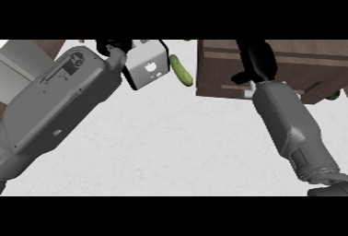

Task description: Pick up the can, place it into the drawer and close the drawer

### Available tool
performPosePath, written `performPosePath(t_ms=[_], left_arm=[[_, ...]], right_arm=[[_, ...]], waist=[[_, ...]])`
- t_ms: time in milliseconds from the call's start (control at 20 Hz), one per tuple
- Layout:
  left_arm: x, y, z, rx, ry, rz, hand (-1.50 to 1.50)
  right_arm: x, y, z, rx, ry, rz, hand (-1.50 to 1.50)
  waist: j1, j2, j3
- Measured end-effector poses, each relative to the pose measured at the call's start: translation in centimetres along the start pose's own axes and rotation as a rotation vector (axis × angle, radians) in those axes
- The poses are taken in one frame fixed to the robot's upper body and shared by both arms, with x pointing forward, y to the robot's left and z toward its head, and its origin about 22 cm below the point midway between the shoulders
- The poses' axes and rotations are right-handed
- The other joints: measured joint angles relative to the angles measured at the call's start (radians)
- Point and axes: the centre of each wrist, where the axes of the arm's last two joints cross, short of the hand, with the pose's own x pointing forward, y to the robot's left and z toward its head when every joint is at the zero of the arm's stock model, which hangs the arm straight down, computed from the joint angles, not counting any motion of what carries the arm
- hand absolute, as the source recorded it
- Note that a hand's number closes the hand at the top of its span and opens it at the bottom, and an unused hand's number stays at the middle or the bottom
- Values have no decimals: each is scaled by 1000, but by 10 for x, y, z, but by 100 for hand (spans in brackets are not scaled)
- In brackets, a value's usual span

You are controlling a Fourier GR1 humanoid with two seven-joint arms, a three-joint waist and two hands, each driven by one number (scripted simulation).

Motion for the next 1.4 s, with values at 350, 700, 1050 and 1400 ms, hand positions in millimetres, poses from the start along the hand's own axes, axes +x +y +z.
performPosePath(t_ms=[350, 700, 1050, 1400], left_arm=[[13, 4, 6, -12, -13, -9, -150], [14, 11, 11, -24, -13, -7, -150], [18, 13, 15, -35, -11, -7, -150], [20, 17, 18, -43, -8, -3, -150]], right_arm=[[-3, -8, -16, -9, 33, 19, -150], [-8, -18, -27, 14, 60, 44, -150], [-10, -24, -34, 92, 35, -72, -150], [-9, -29, -39, 83, 102, -424, -150]], waist=[[15, 14, 9], [24, 27, 14], [23, 33, 20], [13, 27, 19]])
